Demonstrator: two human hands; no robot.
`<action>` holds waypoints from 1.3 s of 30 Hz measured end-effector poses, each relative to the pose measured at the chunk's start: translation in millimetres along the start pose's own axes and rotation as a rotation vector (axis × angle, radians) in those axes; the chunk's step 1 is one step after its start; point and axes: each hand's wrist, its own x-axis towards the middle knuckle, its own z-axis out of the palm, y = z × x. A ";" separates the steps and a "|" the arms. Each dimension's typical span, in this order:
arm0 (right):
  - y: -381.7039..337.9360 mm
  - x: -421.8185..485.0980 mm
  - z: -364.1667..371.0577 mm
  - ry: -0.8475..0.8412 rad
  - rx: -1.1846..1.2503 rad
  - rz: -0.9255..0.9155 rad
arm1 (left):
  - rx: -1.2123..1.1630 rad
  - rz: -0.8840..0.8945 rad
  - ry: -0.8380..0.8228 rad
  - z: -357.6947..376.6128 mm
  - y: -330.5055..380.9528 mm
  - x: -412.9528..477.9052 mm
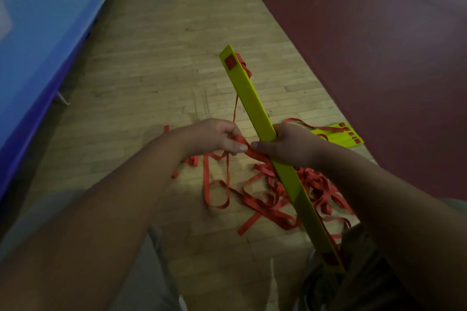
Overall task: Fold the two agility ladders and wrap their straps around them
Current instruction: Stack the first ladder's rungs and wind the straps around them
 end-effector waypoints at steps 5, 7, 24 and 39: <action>2.4 -0.5 -5.1 0.003 0.049 0.008 | -0.010 0.067 0.095 -17.0 8.3 -11.6; 2.4 -1.6 -6.2 0.002 0.067 -0.009 | 0.029 0.080 0.140 -23.4 11.0 -15.8; -10.5 -19.7 -11.4 -0.223 0.241 -0.055 | -0.284 0.207 0.464 -42.6 17.6 -16.7; -12.5 -7.6 6.0 -0.062 0.065 0.018 | -0.119 0.133 0.582 -68.9 15.4 -40.9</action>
